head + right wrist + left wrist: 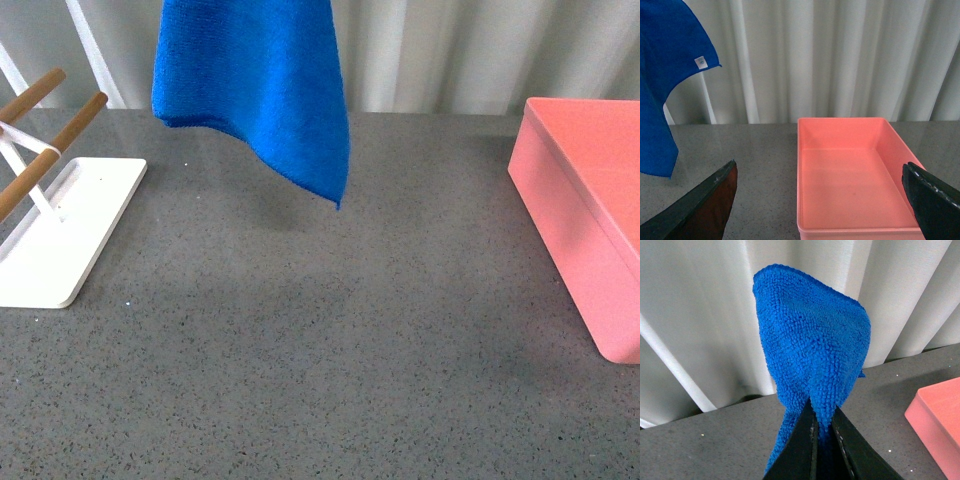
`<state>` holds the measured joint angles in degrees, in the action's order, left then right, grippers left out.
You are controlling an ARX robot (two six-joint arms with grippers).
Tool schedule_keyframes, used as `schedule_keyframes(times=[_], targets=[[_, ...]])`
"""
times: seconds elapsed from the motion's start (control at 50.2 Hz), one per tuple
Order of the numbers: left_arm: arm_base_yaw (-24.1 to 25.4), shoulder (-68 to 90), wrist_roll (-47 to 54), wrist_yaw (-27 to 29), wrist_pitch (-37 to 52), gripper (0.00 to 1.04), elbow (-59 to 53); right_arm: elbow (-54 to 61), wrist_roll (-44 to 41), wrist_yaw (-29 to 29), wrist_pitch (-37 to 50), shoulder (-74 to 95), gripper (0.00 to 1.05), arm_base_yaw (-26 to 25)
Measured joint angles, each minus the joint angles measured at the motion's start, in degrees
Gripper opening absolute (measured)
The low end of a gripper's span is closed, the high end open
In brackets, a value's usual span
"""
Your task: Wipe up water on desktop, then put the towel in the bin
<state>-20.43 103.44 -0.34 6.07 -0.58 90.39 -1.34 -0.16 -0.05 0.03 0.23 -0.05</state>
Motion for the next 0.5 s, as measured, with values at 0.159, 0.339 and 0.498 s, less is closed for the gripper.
schedule_keyframes(times=[0.159,0.339,0.498], targets=[[-0.87,0.28,-5.4,-0.04,1.73,0.04,-3.13,0.0,0.0,0.0,0.0,0.0,0.98,0.0],[-2.23,0.26,-9.01,0.13,3.91,0.04,-6.69,0.0,0.0,0.0,0.0,0.0,0.98,0.0],[-3.87,0.26,-10.95,-0.09,4.7,0.04,-8.76,0.0,0.0,0.0,0.0,0.0,0.98,0.0]])
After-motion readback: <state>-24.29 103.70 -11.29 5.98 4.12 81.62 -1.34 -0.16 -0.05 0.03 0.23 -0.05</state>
